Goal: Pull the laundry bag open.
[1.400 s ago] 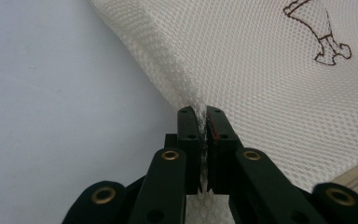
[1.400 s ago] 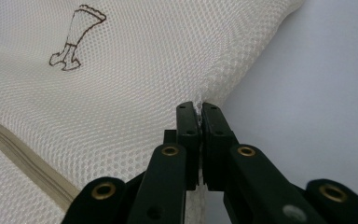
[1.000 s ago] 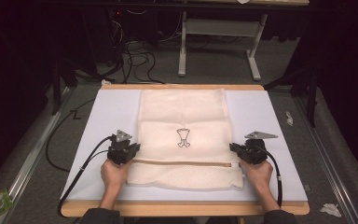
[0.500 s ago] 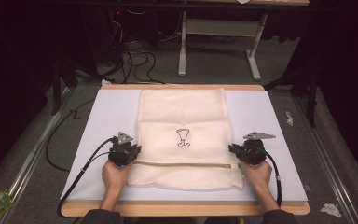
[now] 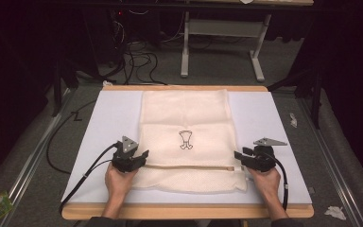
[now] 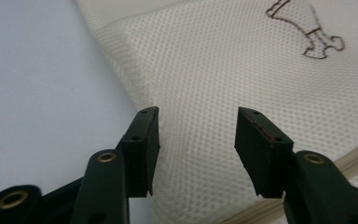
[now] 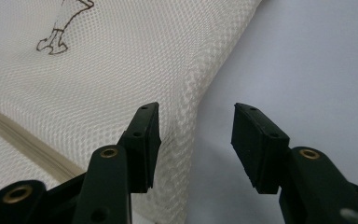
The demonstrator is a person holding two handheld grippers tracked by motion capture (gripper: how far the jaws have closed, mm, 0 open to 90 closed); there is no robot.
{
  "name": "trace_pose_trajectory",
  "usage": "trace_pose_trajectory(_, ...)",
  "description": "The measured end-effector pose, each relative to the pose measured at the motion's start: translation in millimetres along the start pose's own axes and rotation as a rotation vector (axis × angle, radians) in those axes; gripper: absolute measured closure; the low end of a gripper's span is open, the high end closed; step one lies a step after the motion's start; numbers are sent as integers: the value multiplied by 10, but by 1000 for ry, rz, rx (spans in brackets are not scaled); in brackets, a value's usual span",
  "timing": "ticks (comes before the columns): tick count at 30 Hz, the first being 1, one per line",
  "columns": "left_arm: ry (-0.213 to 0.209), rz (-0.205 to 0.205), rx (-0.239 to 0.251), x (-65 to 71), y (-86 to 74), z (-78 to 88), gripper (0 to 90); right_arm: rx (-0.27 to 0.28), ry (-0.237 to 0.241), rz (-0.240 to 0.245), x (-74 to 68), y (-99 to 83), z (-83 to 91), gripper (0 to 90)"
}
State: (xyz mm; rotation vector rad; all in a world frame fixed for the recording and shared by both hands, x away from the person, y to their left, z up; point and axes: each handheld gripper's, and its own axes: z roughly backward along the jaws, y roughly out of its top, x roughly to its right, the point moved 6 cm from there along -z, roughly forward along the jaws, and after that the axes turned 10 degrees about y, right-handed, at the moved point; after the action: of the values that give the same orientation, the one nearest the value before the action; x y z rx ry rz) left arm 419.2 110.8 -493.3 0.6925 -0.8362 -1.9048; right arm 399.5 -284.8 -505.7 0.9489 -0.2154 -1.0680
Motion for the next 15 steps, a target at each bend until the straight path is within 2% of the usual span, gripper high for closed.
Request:
trace_pose_trajectory(1, -16, -5, 1, 43, 12, 9, 482, -4, 5, -3, -15, -14, 8, 507)
trace_pose_trajectory(2, -71, 19, -2, 123, 22, 14, 469, -7, 3, -1, -35, -39, 11, 498)
trace_pose_trajectory(3, -71, 19, -2, 123, 22, 14, 456, -7, 3, -1, -35, -39, 11, 498)
trace_pose_trajectory(4, -92, 17, -19, 164, 18, 11, 456, -9, 4, 3, -35, -52, 7, 492)
trace_pose_trajectory(7, -105, -35, -25, 305, 30, 7, 444, -19, 6, -14, -32, -90, -12, 472)
trace_pose_trajectory(11, -154, -33, -30, 468, 91, -41, 430, -23, 8, -24, -27, -100, -36, 462)
trace_pose_trajectory(13, -162, -42, -32, 542, 136, -56, 421, -26, 16, -26, -39, -98, -46, 502)
trace_pose_trajectory(15, -191, -53, -26, 641, 182, -64, 418, -37, 26, -18, -54, -103, -64, 539)
